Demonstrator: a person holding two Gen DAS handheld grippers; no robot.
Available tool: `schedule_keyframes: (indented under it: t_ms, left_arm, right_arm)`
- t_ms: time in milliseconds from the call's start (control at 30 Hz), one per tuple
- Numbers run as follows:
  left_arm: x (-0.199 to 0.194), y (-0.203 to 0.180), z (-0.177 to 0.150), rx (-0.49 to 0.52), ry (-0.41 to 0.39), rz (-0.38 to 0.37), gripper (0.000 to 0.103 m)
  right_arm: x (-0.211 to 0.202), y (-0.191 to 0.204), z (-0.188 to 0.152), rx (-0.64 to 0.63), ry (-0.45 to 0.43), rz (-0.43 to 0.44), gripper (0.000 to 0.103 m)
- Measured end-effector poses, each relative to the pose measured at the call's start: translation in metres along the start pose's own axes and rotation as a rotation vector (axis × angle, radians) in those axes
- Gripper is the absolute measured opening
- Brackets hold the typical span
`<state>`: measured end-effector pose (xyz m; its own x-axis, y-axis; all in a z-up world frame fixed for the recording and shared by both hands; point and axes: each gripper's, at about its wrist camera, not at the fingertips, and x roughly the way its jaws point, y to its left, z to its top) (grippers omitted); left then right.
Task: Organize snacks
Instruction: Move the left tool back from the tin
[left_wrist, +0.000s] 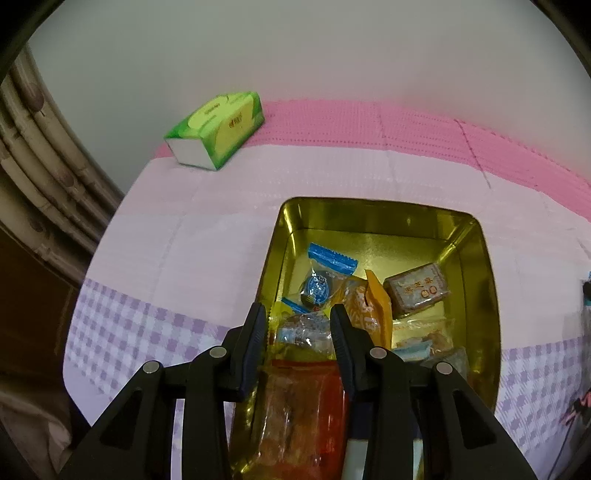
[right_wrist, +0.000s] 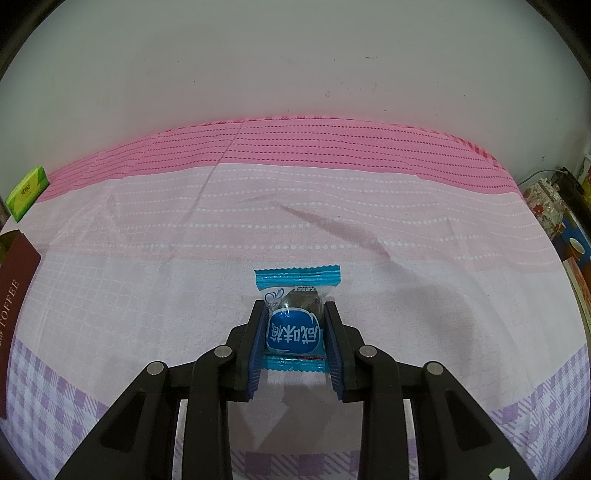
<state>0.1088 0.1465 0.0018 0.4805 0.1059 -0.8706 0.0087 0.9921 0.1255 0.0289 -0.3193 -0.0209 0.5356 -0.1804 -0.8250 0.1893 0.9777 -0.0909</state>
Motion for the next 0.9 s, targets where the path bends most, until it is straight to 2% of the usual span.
schedule_keyframes:
  t_ms: [333,633,900]
  left_arm:
    - [-0.036,0.023,-0.020,-0.061,-0.051,-0.003,0.038]
    - [-0.051,0.050,-0.045,-0.137,-0.064,0.046,0.038]
    - [-0.056,0.059,-0.063,-0.169,-0.072,0.084,0.038]
  right_arm:
    - [0.001,0.001,0.001,-0.001,0.000,0.002,0.028]
    - [0.003,0.003,0.002,0.010,0.000,-0.003,0.027]
    - [0.001,0.005,0.003,0.032,0.007,-0.019,0.026]
